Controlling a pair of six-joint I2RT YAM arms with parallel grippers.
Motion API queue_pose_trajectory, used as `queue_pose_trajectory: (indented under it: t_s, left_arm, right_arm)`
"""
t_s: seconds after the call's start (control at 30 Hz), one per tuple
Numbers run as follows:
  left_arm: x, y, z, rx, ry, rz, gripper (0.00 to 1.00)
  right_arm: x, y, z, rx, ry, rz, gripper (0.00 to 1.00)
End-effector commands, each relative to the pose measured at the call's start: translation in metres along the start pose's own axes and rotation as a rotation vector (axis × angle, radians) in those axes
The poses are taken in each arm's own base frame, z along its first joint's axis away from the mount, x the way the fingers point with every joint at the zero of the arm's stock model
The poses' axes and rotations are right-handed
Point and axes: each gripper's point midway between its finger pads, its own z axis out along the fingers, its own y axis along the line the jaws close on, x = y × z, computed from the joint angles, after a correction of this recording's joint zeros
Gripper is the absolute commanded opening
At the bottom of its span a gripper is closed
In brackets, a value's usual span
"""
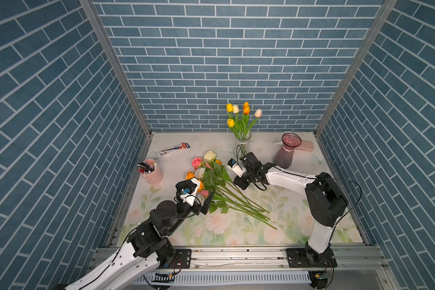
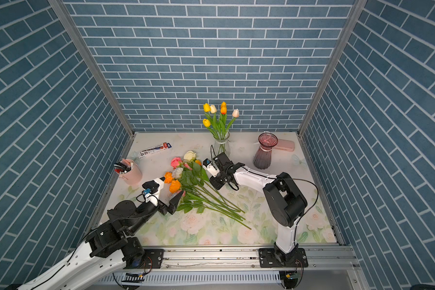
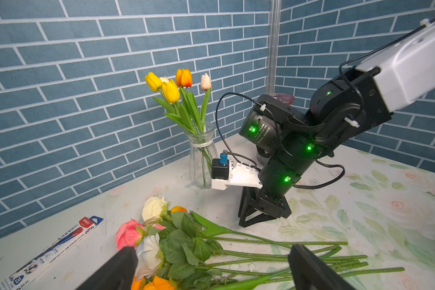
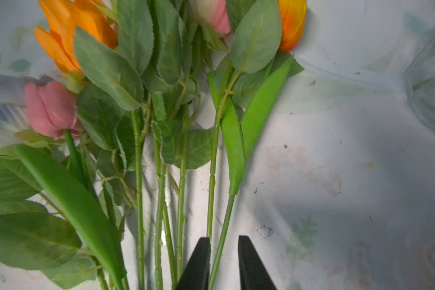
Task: Arrange the flowers in different vases according to their variety
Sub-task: Pick up the flower at the center of the board.
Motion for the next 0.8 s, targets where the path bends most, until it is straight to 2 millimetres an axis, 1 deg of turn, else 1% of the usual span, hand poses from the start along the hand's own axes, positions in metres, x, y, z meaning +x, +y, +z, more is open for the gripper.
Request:
queue_pose_trajectory:
  t_s: [0.0,0.13,0.3,0.5,0.77]
  left_arm:
    - [-0.014,0.001,-0.004,0.004,-0.034,-0.017,1.0]
    - [-0.014,0.001,-0.005,0.002,-0.033,-0.015,1.0]
    - [-0.015,0.001,-0.005,0.002,-0.035,-0.012,1.0]
    - [-0.014,0.001,-0.005,0.004,-0.033,-0.01,1.0]
    - [-0.014,0.001,-0.005,0.002,-0.033,-0.008,1.0]
  right_arm:
    - [-0.004,-0.005,0.012,0.034,0.005,0.037,0.25]
    - [0.002,-0.004,0.025,0.037,0.031,0.051,0.25]
    - [0.005,0.001,0.03,0.033,0.039,0.052,0.25]
    - [0.007,0.001,0.037,0.032,0.049,0.058,0.25]
    - [0.011,0.001,0.054,0.042,0.098,0.058,0.24]
